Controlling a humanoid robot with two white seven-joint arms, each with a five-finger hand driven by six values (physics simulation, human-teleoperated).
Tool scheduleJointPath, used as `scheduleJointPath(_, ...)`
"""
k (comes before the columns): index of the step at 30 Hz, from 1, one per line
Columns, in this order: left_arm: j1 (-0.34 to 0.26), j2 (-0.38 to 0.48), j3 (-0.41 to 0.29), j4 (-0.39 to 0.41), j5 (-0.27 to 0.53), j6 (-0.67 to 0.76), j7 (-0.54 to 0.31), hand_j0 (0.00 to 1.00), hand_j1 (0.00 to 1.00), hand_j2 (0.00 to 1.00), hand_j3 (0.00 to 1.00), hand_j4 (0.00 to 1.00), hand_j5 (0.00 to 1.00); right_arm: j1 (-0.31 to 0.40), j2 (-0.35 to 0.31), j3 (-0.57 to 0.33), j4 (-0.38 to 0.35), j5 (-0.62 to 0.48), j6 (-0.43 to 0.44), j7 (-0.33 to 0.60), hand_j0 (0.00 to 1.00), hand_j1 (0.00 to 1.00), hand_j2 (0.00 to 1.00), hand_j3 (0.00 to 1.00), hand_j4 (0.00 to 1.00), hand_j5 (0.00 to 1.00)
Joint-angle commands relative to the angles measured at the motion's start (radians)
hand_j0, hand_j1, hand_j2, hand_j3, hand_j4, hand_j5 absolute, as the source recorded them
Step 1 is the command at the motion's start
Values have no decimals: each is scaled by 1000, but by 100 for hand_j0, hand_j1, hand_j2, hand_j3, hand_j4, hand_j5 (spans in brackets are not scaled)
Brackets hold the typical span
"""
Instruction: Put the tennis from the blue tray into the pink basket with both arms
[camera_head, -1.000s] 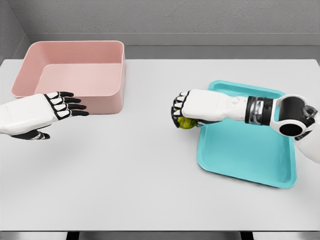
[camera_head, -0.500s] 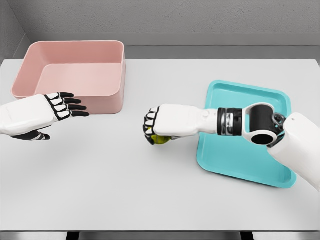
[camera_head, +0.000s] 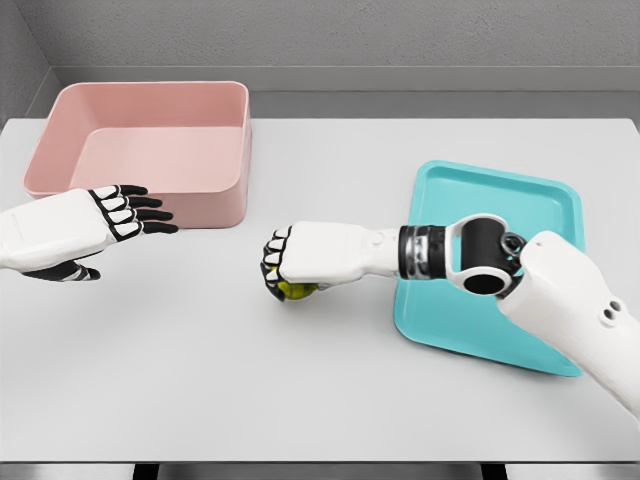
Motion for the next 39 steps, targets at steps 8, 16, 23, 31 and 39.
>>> scheduleJointPath(8, 0, 1, -1, 0, 6, 1, 1, 100, 100, 100, 100, 100, 100, 0, 46, 2, 60, 21, 2, -2, 38, 38, 38, 38, 38, 38)
scheduleJointPath(16, 0, 3, 0, 0, 6, 1, -1, 100, 100, 100, 100, 100, 100, -2, 71, 0, 87, 35, 2, -2, 40, 40, 40, 40, 40, 40)
scheduleJointPath(23, 0, 1, 0, 0, 6, 1, -1, 100, 100, 100, 100, 100, 100, 2, 71, 0, 107, 34, 2, -2, 50, 50, 50, 50, 50, 50)
scheduleJointPath(31, 2, 3, 0, 0, 6, 1, 1, 100, 100, 100, 100, 100, 100, 8, 71, 0, 105, 35, 2, 0, 86, 86, 86, 86, 86, 86)
scheduleJointPath(39, 2, 1, -1, 0, 6, 1, 1, 100, 100, 100, 100, 100, 100, 6, 9, -16, 65, 35, 2, 1, 99, 99, 99, 99, 99, 99)
